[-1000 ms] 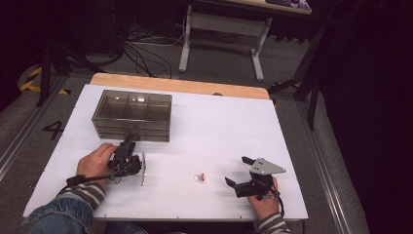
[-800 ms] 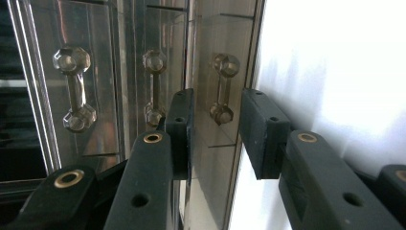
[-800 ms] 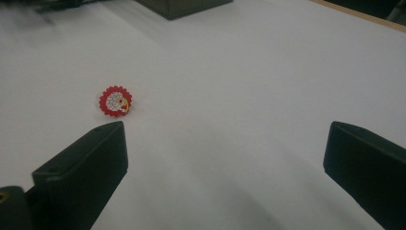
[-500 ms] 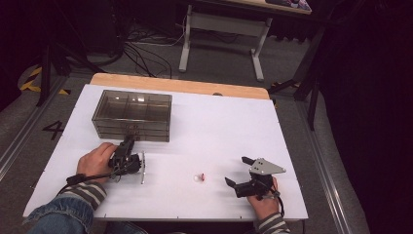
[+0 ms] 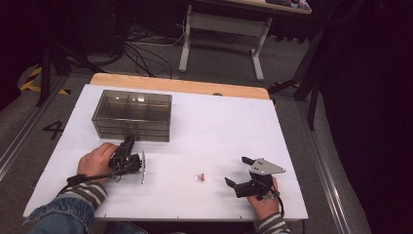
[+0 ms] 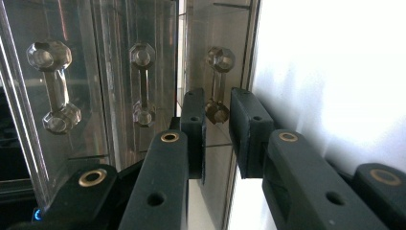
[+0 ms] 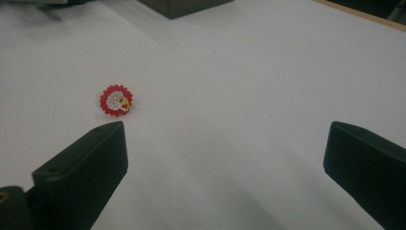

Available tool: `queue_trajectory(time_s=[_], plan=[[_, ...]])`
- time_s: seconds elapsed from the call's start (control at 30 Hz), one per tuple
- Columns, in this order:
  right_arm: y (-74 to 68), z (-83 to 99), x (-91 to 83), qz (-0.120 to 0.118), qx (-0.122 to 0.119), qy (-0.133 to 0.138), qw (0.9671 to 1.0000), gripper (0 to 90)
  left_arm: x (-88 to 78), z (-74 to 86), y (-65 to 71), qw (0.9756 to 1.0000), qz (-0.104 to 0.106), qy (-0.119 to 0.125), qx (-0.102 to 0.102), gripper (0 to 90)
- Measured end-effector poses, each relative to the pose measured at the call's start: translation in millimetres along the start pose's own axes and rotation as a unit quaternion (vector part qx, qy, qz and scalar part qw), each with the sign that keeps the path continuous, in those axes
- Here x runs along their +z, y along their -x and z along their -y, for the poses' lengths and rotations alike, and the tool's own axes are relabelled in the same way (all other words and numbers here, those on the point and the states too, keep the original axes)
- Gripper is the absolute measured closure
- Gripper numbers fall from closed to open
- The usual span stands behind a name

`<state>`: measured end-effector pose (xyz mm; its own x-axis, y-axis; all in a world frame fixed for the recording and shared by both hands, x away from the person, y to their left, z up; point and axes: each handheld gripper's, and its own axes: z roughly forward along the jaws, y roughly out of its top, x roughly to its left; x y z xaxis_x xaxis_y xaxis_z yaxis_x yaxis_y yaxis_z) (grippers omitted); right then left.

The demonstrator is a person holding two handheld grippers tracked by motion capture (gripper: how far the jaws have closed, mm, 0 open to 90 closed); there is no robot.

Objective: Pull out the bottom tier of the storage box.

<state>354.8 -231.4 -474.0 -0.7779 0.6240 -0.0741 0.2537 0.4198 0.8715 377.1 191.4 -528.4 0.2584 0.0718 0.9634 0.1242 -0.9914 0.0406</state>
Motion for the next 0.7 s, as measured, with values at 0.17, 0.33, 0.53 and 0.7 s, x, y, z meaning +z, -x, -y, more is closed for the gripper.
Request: queue_trajectory(time_s=[0.17,0.33,0.53,0.7], plan=[[0.1,0.0,0.0,0.001,0.0,0.0,1.0,2.0,0.3,0.2,0.5,1.0,-0.004,0.002,0.0,77.0],[0.0,0.0,0.2,0.001,0.0,-0.001,1.0,2.0,0.2,-0.3,1.8,1.0,-0.009,-0.001,0.002,77.6],[0.0,0.0,0.1,0.002,0.001,-0.001,1.0,2.0,0.8,-0.8,2.7,0.9999,-0.015,0.0,0.005,78.0],[0.1,0.0,0.2,0.002,0.002,-0.001,1.0,2.0,1.0,-0.5,2.7,0.9999,-0.015,0.002,0.003,78.0]])
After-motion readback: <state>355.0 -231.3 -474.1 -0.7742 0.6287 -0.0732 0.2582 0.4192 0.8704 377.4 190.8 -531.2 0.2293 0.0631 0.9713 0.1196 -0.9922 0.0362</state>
